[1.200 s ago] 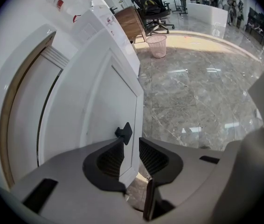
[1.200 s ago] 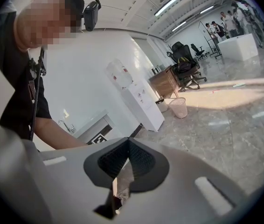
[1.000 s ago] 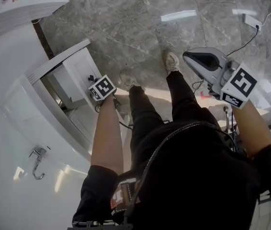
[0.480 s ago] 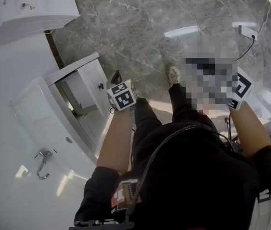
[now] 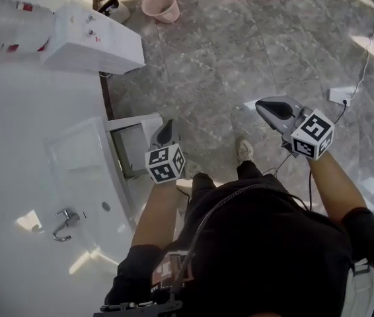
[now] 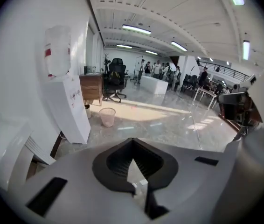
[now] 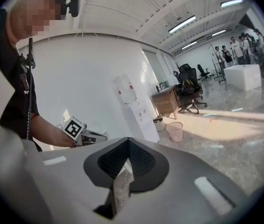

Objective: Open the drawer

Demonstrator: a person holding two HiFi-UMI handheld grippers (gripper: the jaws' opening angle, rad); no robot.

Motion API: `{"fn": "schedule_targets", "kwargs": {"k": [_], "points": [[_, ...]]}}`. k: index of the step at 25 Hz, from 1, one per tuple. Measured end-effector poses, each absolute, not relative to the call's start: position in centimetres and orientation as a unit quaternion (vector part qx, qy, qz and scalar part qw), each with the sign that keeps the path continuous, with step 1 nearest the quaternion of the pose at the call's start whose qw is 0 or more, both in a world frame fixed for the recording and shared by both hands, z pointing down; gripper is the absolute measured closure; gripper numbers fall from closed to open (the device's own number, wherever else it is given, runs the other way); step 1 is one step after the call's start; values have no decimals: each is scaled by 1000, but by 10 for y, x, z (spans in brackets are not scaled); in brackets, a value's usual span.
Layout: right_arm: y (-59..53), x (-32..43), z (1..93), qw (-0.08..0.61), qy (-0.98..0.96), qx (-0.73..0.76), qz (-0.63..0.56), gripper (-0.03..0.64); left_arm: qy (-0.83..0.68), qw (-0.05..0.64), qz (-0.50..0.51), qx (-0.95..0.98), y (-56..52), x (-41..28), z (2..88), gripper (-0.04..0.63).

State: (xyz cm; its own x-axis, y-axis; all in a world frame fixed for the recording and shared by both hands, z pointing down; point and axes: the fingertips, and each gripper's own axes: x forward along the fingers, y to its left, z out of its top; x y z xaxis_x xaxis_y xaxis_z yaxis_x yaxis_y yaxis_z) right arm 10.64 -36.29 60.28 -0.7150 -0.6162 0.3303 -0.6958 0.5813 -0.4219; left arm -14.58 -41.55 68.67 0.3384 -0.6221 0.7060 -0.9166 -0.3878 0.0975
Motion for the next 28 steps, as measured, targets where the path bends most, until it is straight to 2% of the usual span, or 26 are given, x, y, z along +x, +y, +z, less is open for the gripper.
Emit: {"fn": "schedule_targets", "kwargs": {"k": [7, 13, 20, 28], "points": [[-379, 113, 551, 103, -896, 362, 234, 617, -509, 219, 208, 806, -415, -149, 583, 598], [-396, 91, 500, 108, -918, 330, 194, 617, -550, 184, 161, 798, -394, -186, 516, 598], [-411, 22, 458, 114, -950, 249, 149, 617, -621, 185, 102, 755, -332, -261, 471, 598], [-402, -94, 437, 119, -973, 154, 124, 617, -702, 185, 51, 686, -240, -368, 446, 598]]}}
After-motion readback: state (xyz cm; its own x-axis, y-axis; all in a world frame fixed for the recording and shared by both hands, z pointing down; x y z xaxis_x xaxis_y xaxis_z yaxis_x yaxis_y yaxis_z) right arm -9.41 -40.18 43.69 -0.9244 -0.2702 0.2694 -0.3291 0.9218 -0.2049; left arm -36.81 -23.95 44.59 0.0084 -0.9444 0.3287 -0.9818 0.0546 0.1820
